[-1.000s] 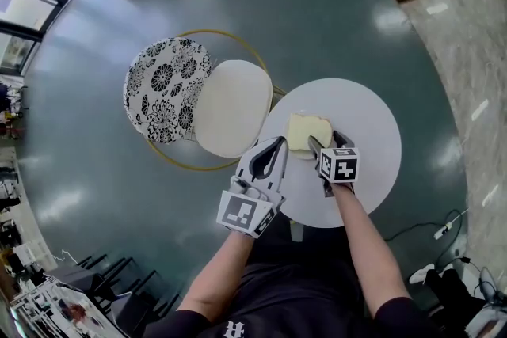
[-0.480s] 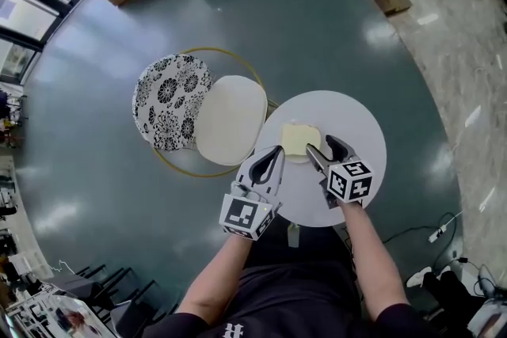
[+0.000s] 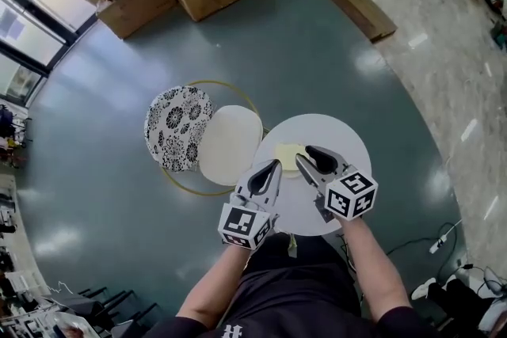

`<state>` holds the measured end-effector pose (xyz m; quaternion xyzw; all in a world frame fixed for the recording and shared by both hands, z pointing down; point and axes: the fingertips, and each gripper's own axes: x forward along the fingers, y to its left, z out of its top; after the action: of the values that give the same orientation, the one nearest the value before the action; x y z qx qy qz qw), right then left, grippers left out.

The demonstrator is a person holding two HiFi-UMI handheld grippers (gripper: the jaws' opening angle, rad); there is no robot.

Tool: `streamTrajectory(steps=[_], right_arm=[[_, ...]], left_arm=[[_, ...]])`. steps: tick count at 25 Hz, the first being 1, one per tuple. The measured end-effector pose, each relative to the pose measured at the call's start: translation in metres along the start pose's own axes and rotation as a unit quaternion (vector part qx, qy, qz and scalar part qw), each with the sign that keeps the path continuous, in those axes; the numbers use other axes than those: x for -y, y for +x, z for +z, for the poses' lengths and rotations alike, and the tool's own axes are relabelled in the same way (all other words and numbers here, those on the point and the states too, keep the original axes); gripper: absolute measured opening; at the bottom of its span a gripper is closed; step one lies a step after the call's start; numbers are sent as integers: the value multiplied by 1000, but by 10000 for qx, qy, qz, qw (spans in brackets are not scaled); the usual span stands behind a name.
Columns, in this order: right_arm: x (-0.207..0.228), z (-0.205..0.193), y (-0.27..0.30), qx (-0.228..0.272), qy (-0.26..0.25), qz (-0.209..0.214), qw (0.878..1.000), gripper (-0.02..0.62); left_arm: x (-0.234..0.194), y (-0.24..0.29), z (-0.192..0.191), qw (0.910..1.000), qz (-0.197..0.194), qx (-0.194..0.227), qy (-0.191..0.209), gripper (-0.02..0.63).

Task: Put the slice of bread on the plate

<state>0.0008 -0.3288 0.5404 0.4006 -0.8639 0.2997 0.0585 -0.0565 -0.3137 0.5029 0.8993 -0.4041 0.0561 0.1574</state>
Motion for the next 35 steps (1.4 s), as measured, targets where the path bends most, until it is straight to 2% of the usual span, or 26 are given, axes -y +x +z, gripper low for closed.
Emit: streamTrajectory(steps=[3, 7, 14, 23, 35], right_arm=[[-20, 23, -13, 166, -256, 81, 9995, 54], [-46, 52, -36, 419, -522, 181, 9976, 9], [-75, 100, -74, 861, -850, 326, 9921, 8], [-99, 147, -94, 1220, -1365, 506, 9818, 6], [-112, 169, -97, 1365, -1625, 639, 9751, 6]], left_arm=[[12, -4, 20, 9999, -38, 91, -19, 6], [32, -14, 51, 9995, -148, 267, -24, 6], [66, -25, 106, 9975, -310, 626, 105, 6], [93, -26, 157, 9935, -410, 985, 405, 6], [89, -31, 174, 9916, -220, 1174, 501, 6]])
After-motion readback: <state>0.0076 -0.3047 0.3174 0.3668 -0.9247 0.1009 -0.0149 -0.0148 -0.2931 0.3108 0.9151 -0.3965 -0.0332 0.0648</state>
